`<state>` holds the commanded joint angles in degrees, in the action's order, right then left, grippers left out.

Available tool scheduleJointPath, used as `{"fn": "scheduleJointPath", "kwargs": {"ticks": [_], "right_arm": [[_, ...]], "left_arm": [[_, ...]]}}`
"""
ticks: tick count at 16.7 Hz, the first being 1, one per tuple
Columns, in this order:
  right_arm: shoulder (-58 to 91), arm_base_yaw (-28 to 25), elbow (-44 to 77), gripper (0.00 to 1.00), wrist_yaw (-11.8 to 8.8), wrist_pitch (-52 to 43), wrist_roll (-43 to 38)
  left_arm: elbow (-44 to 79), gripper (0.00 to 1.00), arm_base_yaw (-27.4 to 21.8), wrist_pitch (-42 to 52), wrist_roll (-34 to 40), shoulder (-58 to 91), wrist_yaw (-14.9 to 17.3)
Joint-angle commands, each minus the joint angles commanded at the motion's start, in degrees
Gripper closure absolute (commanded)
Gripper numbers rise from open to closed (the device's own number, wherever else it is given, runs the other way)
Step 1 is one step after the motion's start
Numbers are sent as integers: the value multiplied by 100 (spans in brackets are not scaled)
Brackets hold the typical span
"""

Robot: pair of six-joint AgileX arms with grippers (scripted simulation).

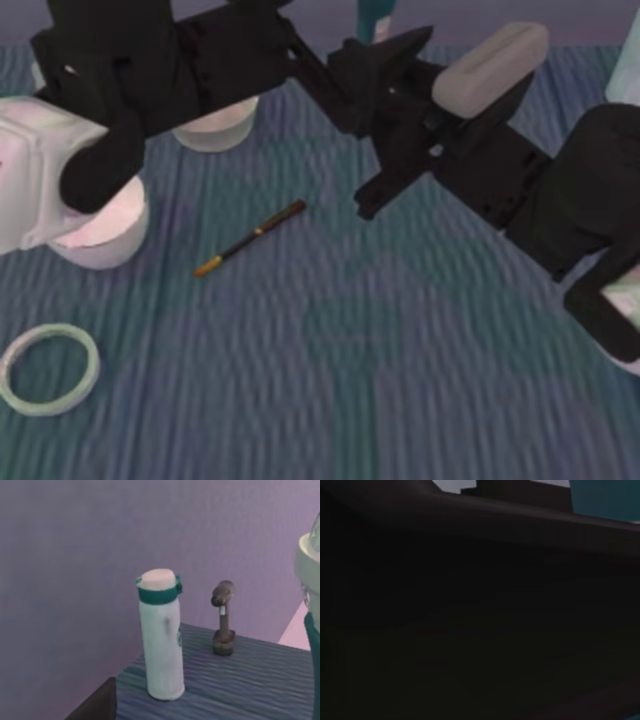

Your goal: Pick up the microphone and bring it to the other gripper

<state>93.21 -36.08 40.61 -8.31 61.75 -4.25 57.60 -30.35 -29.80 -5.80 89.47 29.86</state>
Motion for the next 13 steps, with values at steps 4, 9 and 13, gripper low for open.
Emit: {"fn": "scheduleJointPath", "kwargs": {"ticks": [4,9,13], "right_arm": [[0,0,0,100,0,0,0],[0,0,0,100,0,0,0],[0,0,0,100,0,0,0]], "left_arm": [[7,0,-6,-2,0,8,-6],[7,38,-6,-2,0,8,-6],[7,68,-6,-2,0,8,-6]]}}
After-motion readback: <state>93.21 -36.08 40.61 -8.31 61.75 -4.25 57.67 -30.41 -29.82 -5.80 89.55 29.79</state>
